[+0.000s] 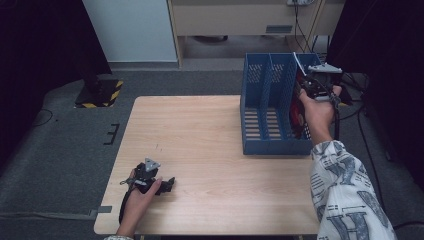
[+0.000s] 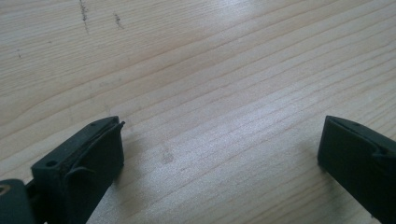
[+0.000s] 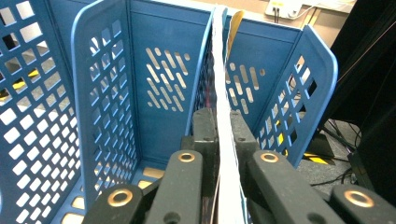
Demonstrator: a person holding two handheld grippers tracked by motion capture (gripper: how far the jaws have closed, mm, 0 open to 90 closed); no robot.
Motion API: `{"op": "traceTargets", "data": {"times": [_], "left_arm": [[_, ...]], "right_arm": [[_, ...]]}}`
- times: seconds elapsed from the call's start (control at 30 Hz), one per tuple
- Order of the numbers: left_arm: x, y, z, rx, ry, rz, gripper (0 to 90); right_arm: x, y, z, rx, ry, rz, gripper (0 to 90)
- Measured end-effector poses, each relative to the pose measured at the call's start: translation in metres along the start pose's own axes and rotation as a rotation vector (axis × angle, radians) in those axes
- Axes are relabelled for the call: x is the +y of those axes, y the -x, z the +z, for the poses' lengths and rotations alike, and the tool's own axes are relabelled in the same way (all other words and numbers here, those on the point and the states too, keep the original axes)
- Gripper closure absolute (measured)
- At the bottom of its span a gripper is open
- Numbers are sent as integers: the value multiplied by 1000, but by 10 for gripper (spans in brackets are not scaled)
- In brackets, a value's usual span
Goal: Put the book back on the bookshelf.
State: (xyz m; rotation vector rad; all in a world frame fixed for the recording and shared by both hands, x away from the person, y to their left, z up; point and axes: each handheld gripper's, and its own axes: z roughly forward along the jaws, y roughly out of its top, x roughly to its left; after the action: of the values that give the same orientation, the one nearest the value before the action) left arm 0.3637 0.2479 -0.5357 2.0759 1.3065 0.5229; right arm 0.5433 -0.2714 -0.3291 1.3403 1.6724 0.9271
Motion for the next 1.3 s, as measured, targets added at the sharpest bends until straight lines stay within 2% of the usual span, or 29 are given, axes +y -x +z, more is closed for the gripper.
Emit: {"op": "traceTargets", "data": {"times": [0.23, 0.7, 1.1, 1.3], "left_arm": [[0, 0, 0, -1, 0, -1, 0], [0, 0, 0, -2, 0, 1, 0], [0, 0, 0, -2, 0, 0, 0], [0, 0, 0, -3, -3, 5, 0]], "right_arm": [[2, 1, -4, 29, 33, 3, 780], [3, -3, -9, 79, 63, 26, 457], [6, -2, -17, 94, 98, 40, 325], [5, -3, -19, 126, 95, 29, 277]]}}
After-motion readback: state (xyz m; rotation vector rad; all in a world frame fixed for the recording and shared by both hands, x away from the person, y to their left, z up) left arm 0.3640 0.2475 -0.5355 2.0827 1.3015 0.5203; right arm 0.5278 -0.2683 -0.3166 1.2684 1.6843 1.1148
